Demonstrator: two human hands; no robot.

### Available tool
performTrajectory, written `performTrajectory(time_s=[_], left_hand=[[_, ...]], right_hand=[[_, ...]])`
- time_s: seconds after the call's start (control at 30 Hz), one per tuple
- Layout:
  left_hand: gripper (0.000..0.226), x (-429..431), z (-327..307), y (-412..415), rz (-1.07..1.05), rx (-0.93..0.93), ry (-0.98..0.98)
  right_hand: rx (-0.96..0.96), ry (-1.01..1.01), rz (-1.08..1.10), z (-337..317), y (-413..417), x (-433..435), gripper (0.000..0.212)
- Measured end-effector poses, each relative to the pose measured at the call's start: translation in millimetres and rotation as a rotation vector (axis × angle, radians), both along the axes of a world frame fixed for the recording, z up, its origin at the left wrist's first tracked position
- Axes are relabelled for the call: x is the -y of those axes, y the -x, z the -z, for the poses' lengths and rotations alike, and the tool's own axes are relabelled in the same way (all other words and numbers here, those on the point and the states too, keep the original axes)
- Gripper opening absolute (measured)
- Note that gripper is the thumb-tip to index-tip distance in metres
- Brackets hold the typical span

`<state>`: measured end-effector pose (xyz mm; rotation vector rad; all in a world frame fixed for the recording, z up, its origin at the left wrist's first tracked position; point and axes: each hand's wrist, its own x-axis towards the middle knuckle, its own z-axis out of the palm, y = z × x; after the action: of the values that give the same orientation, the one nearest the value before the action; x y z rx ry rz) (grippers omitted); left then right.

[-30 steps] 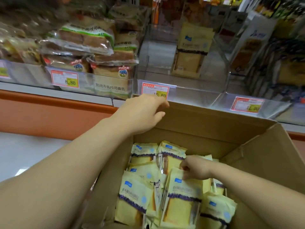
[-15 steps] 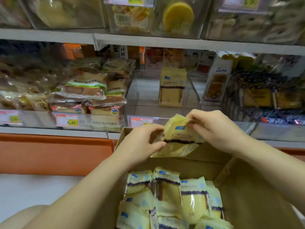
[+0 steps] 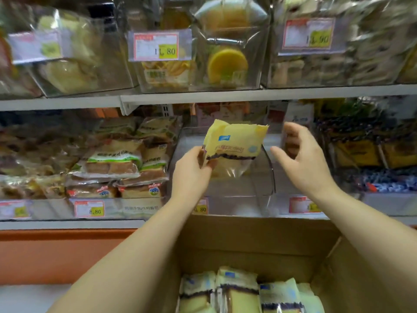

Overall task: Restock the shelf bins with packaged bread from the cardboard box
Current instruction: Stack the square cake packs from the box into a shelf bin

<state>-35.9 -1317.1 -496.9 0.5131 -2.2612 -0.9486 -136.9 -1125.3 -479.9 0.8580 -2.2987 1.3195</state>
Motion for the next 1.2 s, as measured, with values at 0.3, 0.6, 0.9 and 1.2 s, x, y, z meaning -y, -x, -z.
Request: performTrajectory(time_s=[0.3, 0.6, 0.9, 1.2], left_hand=[[0.022, 24.9, 30.2, 86.3, 0.007, 0.263, -0.165], [0.047, 28.4, 51.8, 153.9, -0.031, 0.226, -0.392], [0.082, 18.8, 41.3, 140.3, 0.127, 0.393, -0.386], [0.045, -7.7, 19.3, 17.3, 0.252, 0.270, 0.321]], right_hand=[[0.345, -0.363, -0.110, 46.0, 37.2, -4.7, 0.065], [0.296, -0.305, -0.146, 58.0, 46.1, -8.1, 0.061], [0.303, -0.295, -0.154, 64.8, 48.8, -7.4, 0.062], [-0.165, -0.214, 0.046, 61.6, 5.5, -2.5, 0.035]])
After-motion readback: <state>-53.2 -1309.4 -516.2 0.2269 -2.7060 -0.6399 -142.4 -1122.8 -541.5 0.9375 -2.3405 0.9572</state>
